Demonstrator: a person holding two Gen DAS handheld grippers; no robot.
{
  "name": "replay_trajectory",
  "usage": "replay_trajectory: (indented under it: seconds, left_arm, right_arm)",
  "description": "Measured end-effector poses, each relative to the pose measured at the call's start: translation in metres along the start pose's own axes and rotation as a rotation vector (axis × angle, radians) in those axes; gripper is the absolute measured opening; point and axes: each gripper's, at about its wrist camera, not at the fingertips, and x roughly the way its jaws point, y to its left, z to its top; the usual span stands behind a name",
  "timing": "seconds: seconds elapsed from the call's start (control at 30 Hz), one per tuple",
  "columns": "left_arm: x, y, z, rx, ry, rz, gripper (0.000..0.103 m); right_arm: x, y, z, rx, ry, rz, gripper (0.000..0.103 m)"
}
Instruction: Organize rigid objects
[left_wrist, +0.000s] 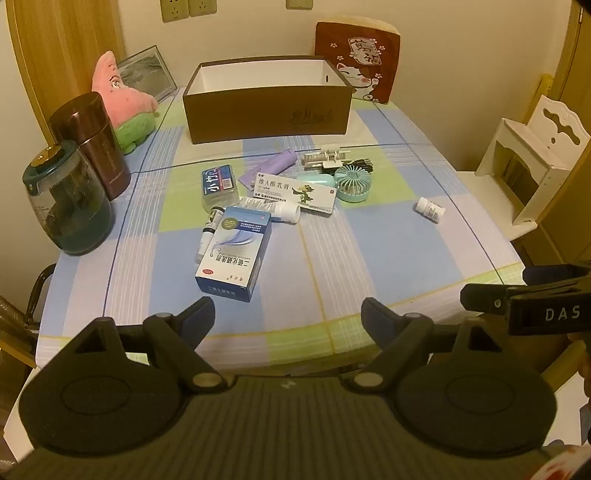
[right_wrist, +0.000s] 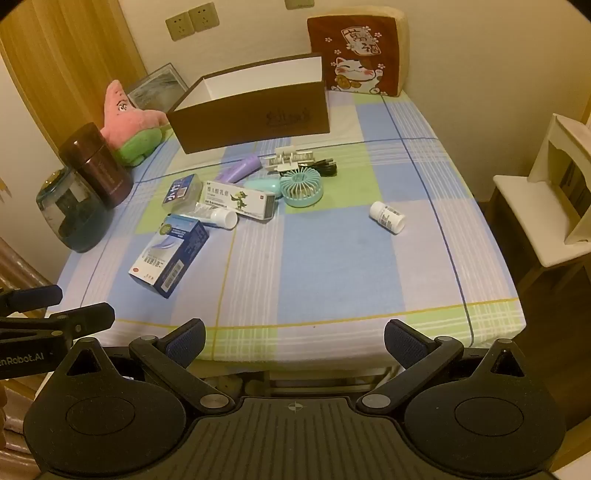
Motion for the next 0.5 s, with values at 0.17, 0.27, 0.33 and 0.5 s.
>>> replay_trajectory:
  seconds: [0.17, 0.27, 0.33, 0.5]
  left_arm:
    - [0.0002, 0.0000, 0.0000, 0.003, 0.005, 0.008, 0.085]
    - [0.0001, 0.0001, 0.0000, 0.003, 0.005, 0.007, 0.085]
    - [0.0003, 0.0002, 0.0001, 0.002, 0.007, 0.006, 0.085]
    - [0.0003, 0.0001, 0.0001, 0.003, 0.008, 0.008, 0.085]
  right_arm:
    - [0.0003, 0.0000, 0.0006, 0.002, 0.002, 0.001, 0.103]
    - [0.0004, 0.0000, 0.0009, 0.002, 0.003, 0.002, 0.103]
    - [0.0006, 0.0000, 0.0011, 0.002, 0.003, 0.002, 0.103]
    - [0.0009, -0.0001, 0.0015, 0.003, 0.004, 0.003, 0.103]
